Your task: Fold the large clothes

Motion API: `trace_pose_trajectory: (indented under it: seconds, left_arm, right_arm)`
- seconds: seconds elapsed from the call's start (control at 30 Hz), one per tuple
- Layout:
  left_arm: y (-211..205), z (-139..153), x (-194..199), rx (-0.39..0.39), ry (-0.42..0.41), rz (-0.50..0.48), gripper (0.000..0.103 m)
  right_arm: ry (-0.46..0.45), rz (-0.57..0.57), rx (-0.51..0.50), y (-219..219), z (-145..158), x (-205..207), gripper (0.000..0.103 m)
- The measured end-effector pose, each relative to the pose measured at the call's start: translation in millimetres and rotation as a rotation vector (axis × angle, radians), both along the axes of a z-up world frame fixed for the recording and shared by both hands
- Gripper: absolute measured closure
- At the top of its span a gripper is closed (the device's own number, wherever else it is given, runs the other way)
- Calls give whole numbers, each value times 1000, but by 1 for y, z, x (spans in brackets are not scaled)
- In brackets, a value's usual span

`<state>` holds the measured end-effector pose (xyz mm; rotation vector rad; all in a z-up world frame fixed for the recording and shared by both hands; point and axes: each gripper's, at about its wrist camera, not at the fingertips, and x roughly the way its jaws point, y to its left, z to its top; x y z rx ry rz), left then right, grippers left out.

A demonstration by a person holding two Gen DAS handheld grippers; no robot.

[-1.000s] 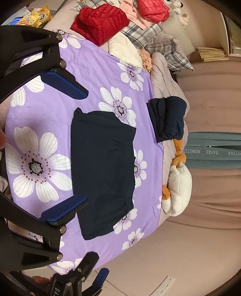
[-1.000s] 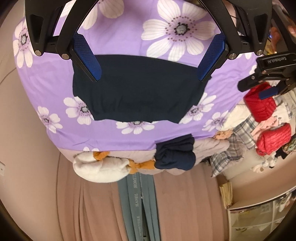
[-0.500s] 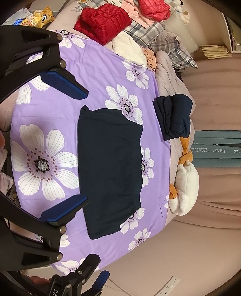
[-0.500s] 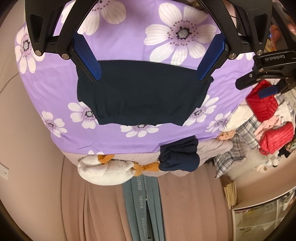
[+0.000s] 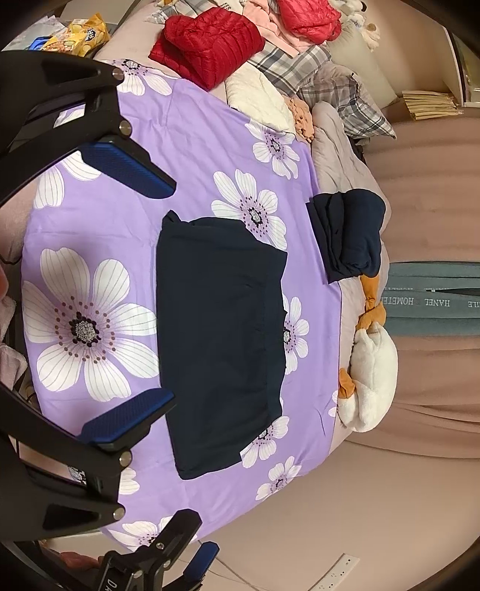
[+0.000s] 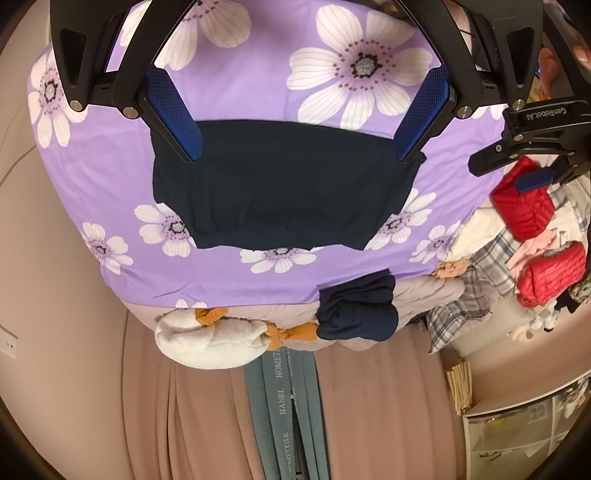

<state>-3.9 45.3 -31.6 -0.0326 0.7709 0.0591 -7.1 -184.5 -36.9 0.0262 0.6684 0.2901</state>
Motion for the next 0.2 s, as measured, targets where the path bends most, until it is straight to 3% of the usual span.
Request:
trace_pose_trajectory:
  seconds: [0.2]
  left_arm:
    - [0,-1,-2,5,-10,-7,0]
  right_arm:
    - [-1,-1,0,1,1,-1,1]
